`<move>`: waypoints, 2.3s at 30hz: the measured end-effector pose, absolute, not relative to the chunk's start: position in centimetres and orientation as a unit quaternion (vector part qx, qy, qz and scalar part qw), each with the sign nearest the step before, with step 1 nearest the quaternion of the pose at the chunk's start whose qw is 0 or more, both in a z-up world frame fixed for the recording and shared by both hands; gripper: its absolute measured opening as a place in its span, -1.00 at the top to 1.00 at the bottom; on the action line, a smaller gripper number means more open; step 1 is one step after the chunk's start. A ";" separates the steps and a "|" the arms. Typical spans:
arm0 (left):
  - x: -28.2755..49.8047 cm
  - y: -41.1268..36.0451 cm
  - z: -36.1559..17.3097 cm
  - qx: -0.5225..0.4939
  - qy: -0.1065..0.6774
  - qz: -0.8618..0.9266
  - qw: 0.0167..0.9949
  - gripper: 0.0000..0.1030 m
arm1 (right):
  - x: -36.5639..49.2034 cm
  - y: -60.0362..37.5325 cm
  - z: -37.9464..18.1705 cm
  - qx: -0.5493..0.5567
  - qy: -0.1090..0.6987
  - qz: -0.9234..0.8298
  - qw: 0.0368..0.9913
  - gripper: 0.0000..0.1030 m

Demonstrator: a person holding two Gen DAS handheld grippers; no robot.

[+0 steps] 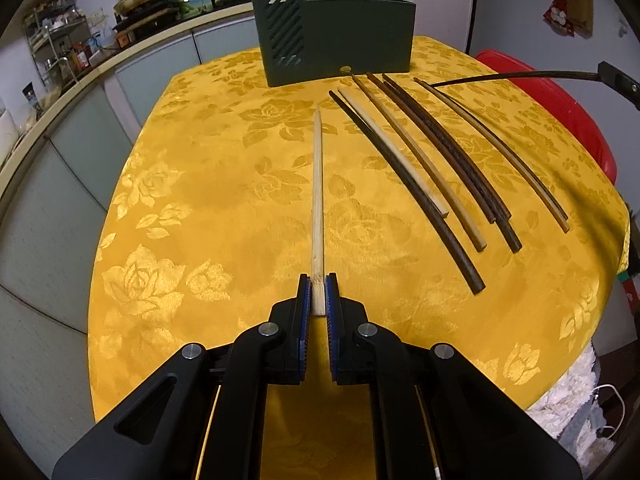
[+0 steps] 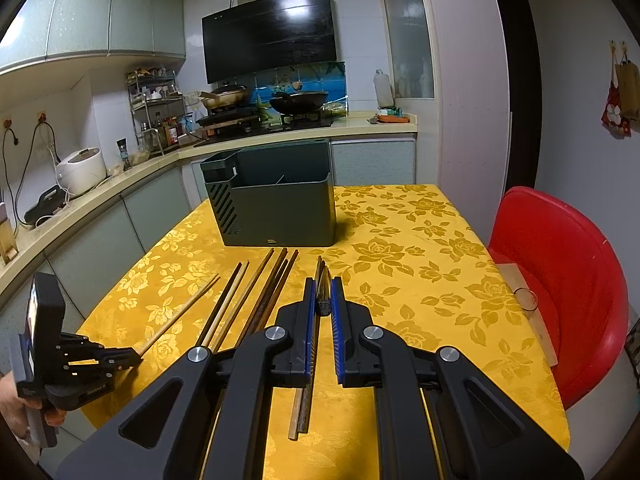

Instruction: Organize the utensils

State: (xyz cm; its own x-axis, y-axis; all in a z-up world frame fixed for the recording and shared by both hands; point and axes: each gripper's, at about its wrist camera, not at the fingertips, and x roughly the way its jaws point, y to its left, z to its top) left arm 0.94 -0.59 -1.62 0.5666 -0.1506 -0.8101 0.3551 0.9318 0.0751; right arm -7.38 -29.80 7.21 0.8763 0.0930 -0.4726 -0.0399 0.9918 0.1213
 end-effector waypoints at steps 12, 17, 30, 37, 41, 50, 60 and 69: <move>1.0 -0.4 -1.7 0.094 0.431 -0.144 0.886 0.82 | -7.5 -29.7 7.0 0.053 0.248 0.037 0.967 0.86; 1.2 -0.3 -1.7 0.086 0.431 -0.141 0.887 0.82 | -7.5 -29.3 6.6 0.052 0.254 0.037 0.965 0.86; 1.7 -0.2 -1.8 0.036 0.420 -0.088 0.902 -0.67 | -7.9 -28.6 2.4 0.045 0.304 0.033 0.951 0.86; 1.9 0.1 -2.3 0.034 0.427 -0.074 0.901 -0.67 | -7.4 -27.7 -0.3 0.034 0.334 0.026 0.942 0.86; 1.8 0.2 -2.3 0.032 0.425 -0.072 0.902 -0.67 | -7.0 -27.4 -1.3 0.031 0.344 0.022 0.938 0.86; 1.7 0.4 -2.3 0.030 0.420 -0.070 0.904 -0.67 | -7.3 -27.2 -0.9 0.036 0.340 0.028 0.939 0.86; 1.5 0.0 -2.5 0.040 0.413 -0.070 0.907 -0.67 | -7.2 -27.4 -0.7 0.040 0.339 0.031 0.939 0.86; 1.4 0.0 -2.5 0.039 0.412 -0.068 0.908 -0.67 | -7.1 -27.5 -0.7 0.041 0.341 0.031 0.939 0.86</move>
